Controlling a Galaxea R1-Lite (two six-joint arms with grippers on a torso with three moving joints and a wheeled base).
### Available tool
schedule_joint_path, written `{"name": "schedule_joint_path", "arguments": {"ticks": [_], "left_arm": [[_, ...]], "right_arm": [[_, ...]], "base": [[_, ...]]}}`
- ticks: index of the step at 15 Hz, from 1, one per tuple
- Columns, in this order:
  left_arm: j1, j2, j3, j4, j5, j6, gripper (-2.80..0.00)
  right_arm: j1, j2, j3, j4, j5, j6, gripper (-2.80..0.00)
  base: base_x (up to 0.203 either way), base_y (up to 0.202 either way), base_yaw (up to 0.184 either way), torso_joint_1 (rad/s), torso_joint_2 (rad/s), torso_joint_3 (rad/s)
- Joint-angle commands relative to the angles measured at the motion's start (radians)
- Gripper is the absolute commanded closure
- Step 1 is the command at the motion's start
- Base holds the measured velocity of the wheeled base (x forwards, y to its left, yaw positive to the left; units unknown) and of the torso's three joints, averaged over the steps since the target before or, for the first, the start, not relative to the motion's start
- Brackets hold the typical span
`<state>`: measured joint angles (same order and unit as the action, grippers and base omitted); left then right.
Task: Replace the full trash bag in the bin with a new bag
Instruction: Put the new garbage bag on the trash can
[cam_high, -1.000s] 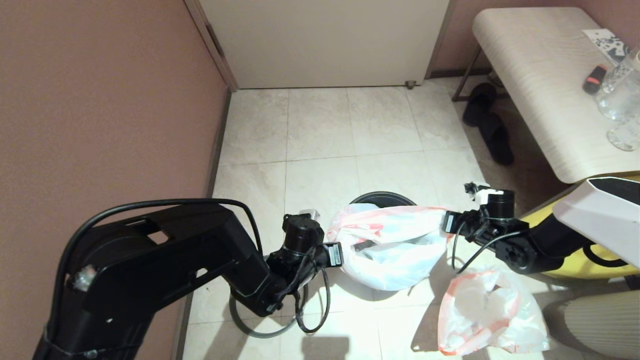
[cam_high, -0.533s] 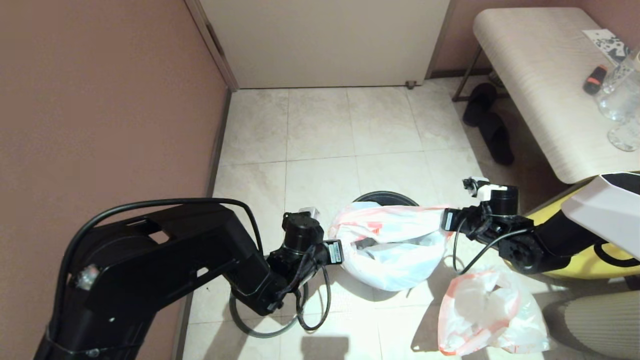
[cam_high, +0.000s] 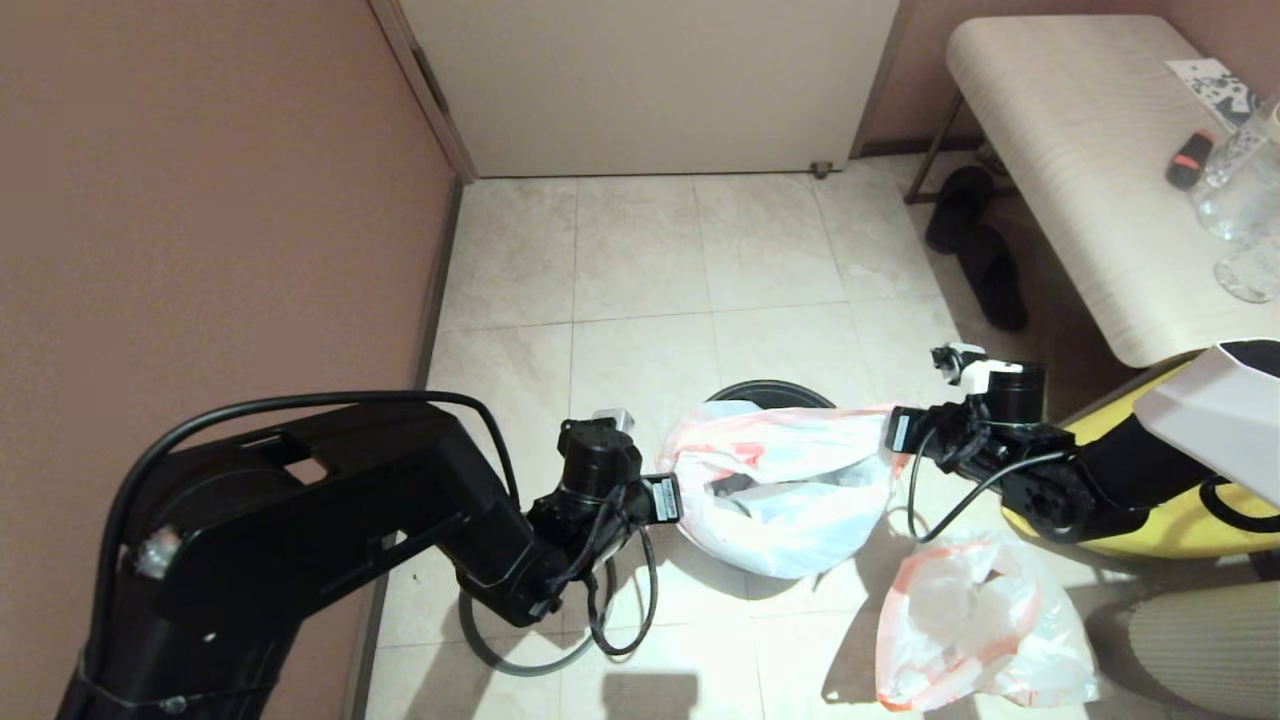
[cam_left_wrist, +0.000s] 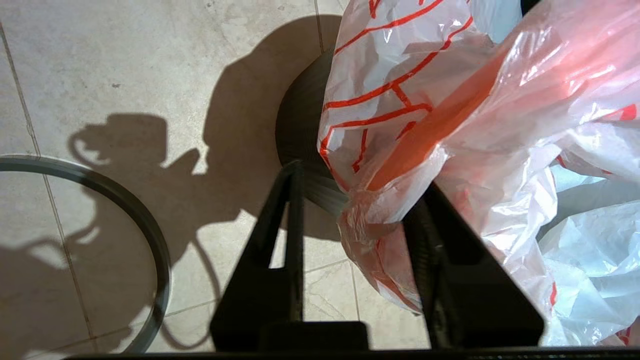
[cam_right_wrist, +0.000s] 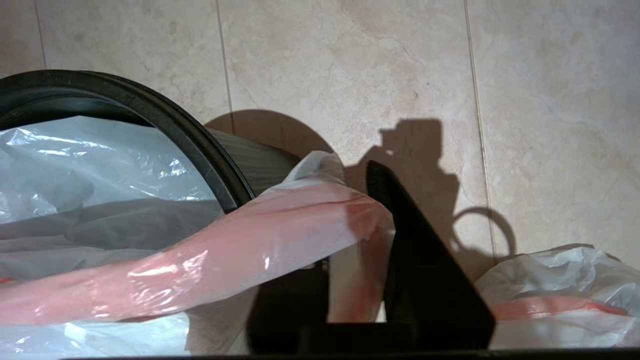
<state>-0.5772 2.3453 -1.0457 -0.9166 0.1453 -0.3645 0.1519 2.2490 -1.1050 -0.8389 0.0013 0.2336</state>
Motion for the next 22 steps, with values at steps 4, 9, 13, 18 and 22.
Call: {"name": "schedule_joint_path", "arguments": {"ticks": [4,9,13,18,22], "left_arm": [[0.002,-0.015,0.01,-0.003,0.0,0.001,-2.8],[-0.066,-0.169,0.114,0.026,-0.006,0.02,-2.8],[-0.171,-0.2,0.117,0.076,-0.006,0.013,-2.8],[-0.2,-0.192,0.116,0.084,-0.002,0.012,0.0],[-0.239,-0.197,0.014,0.31,0.014,-0.089,0.0]], "right_arm": [[0.027,-0.062,0.02,0.077,0.007,-0.017,-2.8],[0.055,-0.291,-0.013,0.618,0.047,-0.133,-2.8],[0.043,-0.416,-0.056,0.854,0.025,-0.225,-2.8],[0.032,-0.421,-0.076,0.872,-0.003,-0.223,0.0],[0.024,-0.419,-0.086,0.871,-0.003,-0.211,0.0]], "base": [[0.0,0.0,0.0,0.0,0.0,0.0],[0.0,0.0,0.0,0.0,0.0,0.0],[0.0,0.0,0.0,0.0,0.0,0.0],[0.0,0.0,0.0,0.0,0.0,0.0],[0.0,0.0,0.0,0.0,0.0,0.0]]}}
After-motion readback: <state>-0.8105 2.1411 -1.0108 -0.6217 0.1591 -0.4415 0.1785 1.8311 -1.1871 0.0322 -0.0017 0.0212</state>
